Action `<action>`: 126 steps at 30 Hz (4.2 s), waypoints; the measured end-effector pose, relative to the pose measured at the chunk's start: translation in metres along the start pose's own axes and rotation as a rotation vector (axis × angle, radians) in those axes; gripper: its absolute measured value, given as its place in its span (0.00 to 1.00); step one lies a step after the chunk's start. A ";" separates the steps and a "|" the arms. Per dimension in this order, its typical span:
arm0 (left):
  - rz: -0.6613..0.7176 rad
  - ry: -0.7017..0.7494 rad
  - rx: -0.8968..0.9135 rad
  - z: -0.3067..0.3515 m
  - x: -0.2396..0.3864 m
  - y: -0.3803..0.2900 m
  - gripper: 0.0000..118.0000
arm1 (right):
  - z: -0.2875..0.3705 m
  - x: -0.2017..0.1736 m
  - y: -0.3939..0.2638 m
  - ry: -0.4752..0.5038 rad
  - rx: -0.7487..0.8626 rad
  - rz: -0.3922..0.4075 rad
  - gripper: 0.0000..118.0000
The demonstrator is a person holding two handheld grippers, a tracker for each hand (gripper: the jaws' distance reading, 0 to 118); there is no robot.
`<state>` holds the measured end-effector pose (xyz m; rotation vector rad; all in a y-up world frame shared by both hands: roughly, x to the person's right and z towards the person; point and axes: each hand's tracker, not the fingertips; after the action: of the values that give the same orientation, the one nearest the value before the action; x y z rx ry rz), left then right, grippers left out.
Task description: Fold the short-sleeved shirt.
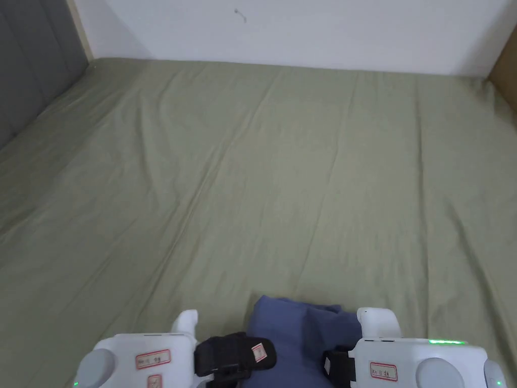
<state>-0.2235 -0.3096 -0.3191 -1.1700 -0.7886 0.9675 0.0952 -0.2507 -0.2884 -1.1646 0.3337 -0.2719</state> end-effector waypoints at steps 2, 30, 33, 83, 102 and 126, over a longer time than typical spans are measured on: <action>0.045 -0.078 0.017 -0.009 -0.001 0.003 1.00 | 0.000 0.002 0.000 0.002 -0.001 -0.004 0.00; -0.126 0.584 0.083 0.205 -0.011 0.151 0.18 | 0.032 -0.038 0.029 -0.020 0.122 0.022 0.00; -0.106 0.687 0.117 0.246 -0.007 0.163 0.17 | 0.026 -0.031 0.028 -0.035 0.107 0.000 0.00; -0.911 0.802 0.760 0.084 0.296 -0.086 0.00 | 0.209 -0.041 0.014 -0.284 0.718 0.094 0.00; -0.951 0.845 1.000 0.084 0.321 -0.112 0.24 | 0.256 -0.082 -0.006 -0.441 1.019 0.210 0.13; -0.826 0.944 0.988 0.084 0.314 -0.100 1.00 | 0.251 -0.077 -0.002 -0.427 1.010 0.204 0.95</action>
<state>-0.1554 0.0003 -0.1981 -0.2435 0.0660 -0.0187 0.1232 -0.0098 -0.1886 -0.1681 -0.0804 0.0125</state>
